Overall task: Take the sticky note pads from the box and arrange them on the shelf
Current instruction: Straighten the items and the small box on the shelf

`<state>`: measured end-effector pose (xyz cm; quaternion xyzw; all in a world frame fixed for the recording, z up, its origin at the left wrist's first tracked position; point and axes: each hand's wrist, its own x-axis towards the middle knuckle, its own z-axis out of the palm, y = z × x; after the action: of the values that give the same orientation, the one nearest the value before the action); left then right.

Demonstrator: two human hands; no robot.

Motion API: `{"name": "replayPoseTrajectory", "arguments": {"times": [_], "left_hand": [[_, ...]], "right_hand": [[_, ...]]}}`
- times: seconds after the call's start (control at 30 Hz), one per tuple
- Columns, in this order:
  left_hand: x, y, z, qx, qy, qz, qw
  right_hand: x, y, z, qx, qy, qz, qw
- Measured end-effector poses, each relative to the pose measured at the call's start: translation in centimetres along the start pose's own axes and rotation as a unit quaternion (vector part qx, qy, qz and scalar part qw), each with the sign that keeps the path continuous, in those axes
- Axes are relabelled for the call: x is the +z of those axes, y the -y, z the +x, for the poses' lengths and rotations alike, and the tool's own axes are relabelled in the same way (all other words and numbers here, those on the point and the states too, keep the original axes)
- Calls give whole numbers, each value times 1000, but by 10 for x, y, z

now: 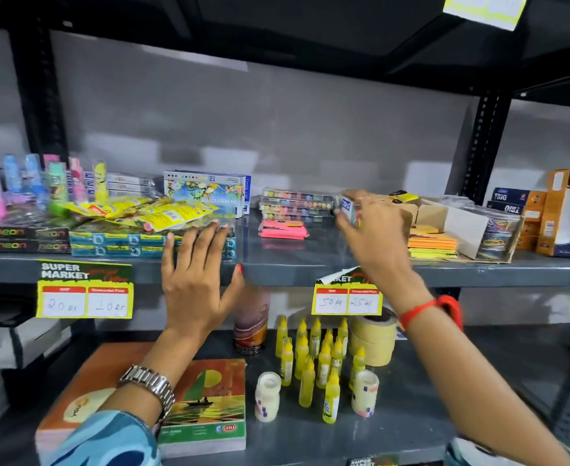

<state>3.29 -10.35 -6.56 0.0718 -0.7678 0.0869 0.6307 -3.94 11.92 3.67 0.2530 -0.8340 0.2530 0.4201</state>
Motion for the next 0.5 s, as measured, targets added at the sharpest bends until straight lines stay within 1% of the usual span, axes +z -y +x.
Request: {"name": "replayPoseTrajectory", "arguments": {"times": [0.1,0.17,0.23,0.3,0.37,0.5], "left_hand": [[0,0,0,1,1,6,1000],[0,1,0,2,2,9,1000],[1,2,0,6,3,15,1000],[1,3,-1,9,5,22,1000],[3,3,-1,9,2,25,1000],[6,2,-2,14,-13,28,999]], "right_hand": [[30,31,18,33,126,29,991],[49,45,30,62,208,17,976],[66,57,39,71,275,-1,959],[79,66,45,75,308,-22,948],[87,70,51,80,325,-49,941],[93,70,58,95,314,-41,944]]}}
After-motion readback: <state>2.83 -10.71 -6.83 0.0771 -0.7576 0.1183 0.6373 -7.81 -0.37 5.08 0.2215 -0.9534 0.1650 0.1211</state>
